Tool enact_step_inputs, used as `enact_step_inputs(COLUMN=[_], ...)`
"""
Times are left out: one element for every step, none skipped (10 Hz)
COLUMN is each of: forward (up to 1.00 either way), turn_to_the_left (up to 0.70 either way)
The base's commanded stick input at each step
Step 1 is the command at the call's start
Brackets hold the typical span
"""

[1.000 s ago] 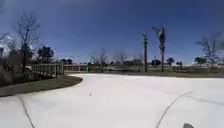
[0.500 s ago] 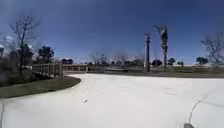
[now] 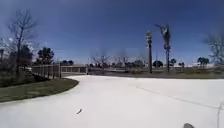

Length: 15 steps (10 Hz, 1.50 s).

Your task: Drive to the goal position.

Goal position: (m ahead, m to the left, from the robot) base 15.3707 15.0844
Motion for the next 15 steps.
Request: enact_step_inputs(forward=[0.70, 0.70, 0.70, 0.70, 0.70, 0.70, 0.70, 0.70, 0.70, 0.70, 0.70, 0.70, 0.70, 0.70, 0.70], turn_to_the_left=[0.00, 0.00, 0.00, 0.00, 0.00, 0.00, 0.00, 0.00, 0.00, 0.00, 0.00, 0.00, 0.00, 0.00, 0.00])
